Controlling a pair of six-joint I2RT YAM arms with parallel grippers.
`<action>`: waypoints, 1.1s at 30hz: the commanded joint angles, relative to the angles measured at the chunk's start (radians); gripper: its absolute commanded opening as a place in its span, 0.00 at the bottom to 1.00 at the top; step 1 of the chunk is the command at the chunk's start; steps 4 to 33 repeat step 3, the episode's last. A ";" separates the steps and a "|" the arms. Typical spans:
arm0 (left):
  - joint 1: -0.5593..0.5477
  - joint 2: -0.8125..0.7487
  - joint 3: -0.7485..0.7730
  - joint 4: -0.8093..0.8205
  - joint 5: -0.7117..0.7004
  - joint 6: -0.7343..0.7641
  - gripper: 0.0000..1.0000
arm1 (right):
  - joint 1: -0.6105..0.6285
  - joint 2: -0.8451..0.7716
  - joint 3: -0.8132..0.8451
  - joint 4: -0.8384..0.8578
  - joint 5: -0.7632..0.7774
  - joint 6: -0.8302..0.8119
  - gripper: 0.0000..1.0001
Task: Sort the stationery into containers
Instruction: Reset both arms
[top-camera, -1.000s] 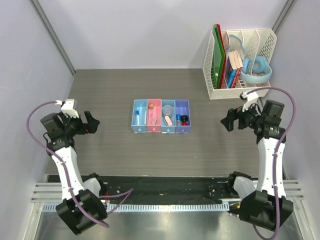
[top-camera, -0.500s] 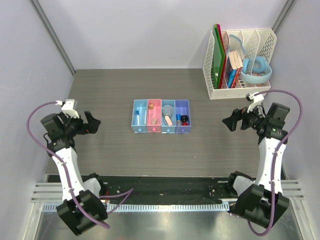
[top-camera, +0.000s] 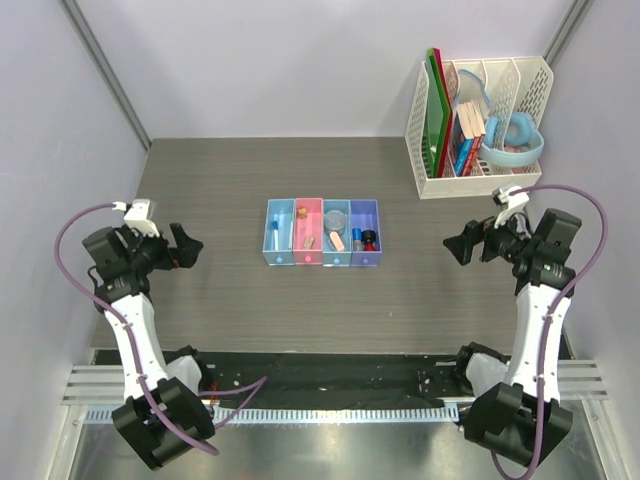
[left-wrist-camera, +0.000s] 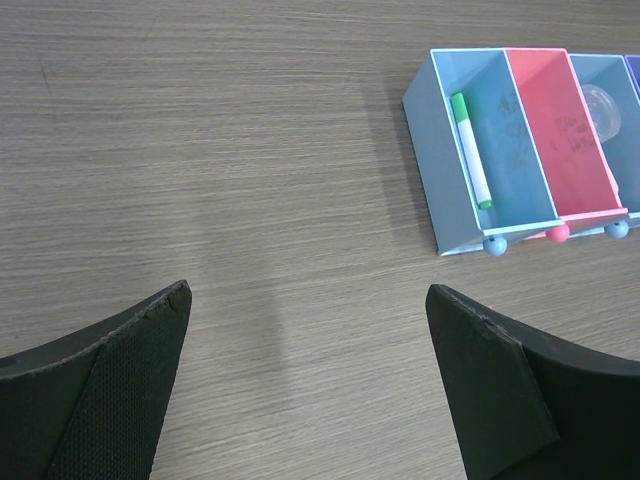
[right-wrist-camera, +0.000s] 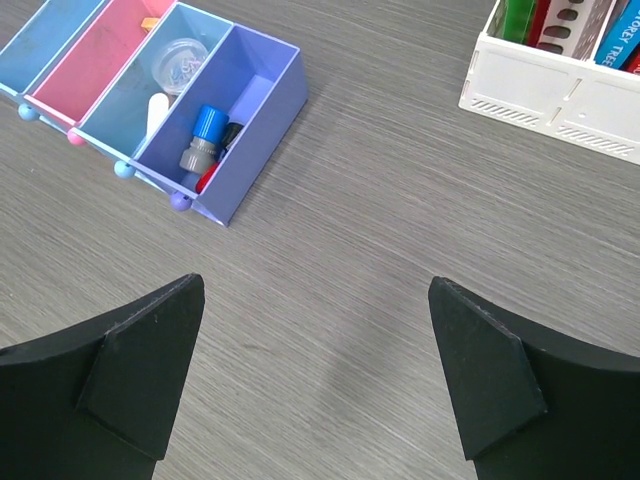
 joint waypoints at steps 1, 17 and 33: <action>0.006 -0.006 -0.004 0.035 0.027 -0.002 1.00 | -0.003 -0.021 0.006 0.027 -0.019 0.019 1.00; 0.006 -0.003 -0.004 0.035 0.028 -0.001 1.00 | -0.003 -0.019 0.003 0.027 -0.018 0.016 1.00; 0.006 -0.003 -0.004 0.035 0.028 -0.001 1.00 | -0.003 -0.019 0.003 0.027 -0.018 0.016 1.00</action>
